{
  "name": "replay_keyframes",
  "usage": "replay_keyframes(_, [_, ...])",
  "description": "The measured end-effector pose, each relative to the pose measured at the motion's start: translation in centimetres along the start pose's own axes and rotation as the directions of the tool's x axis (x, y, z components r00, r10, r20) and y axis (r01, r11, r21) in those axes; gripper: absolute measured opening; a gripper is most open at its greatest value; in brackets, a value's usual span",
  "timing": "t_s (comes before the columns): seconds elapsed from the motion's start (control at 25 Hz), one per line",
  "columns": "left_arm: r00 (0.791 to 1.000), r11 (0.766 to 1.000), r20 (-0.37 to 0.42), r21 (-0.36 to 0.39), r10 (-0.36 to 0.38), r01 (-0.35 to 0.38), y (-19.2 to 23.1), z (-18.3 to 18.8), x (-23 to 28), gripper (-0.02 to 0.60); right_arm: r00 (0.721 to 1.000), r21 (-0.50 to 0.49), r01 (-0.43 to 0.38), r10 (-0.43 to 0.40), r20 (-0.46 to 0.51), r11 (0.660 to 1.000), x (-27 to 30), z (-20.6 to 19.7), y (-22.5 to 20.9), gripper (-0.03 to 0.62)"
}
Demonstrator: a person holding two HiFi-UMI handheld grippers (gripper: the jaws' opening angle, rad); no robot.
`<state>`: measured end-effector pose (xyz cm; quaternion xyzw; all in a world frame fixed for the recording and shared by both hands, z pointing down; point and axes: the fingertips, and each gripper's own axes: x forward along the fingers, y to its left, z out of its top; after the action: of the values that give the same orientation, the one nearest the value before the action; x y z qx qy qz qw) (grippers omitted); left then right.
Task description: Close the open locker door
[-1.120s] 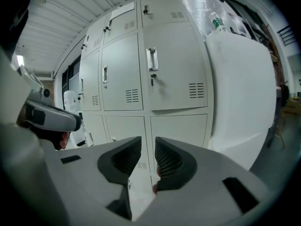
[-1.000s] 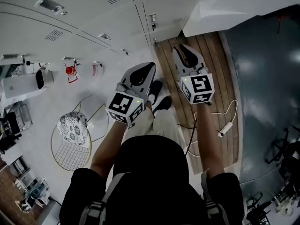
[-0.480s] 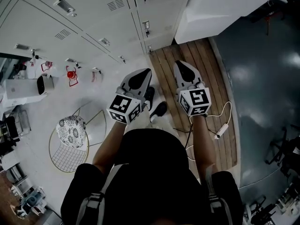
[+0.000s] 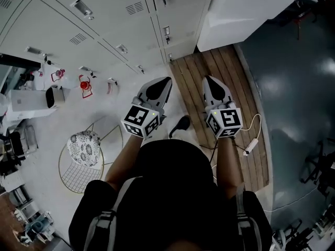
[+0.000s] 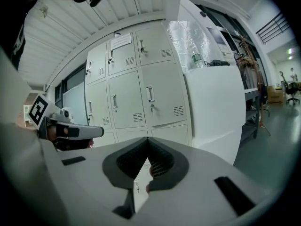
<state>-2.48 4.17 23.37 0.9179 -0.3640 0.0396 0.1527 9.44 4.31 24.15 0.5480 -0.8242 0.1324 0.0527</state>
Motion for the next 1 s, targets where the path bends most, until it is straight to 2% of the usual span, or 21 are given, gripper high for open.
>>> replay_keyframes(0.24, [0.999,0.999,0.000,0.012,-0.051,0.051,1.1,0.7,-2.5,0.017,0.995,0.019,0.094,-0.095,0.029,0.995,-1.4,0.5,1.3,0.006])
replay_keyframes(0.48, [0.995,0.995,0.026,0.014,-0.100,0.100,3.1,1.7,-6.7,0.017,0.983,0.023,0.173,-0.174,0.054,0.985,-2.5,1.3,5.5,0.006])
replay_keyframes(0.6, [0.992,0.992,0.040,0.014,-0.123,0.122,4.0,2.3,-9.1,0.018,0.978,0.019,0.195,-0.196,0.073,0.981,-3.2,2.1,8.3,0.006])
replay_keyframes(0.88, [0.986,0.986,0.056,0.066,-0.155,0.151,5.8,3.2,-14.6,0.018,0.972,0.014,0.210,-0.210,0.106,0.978,-4.3,2.7,14.8,0.006])
replay_keyframes(1.0, [0.986,0.986,0.057,0.061,-0.157,0.153,6.5,3.0,-16.6,0.017,0.971,0.007,0.211,-0.210,0.114,0.978,-5.0,2.7,17.2,0.006])
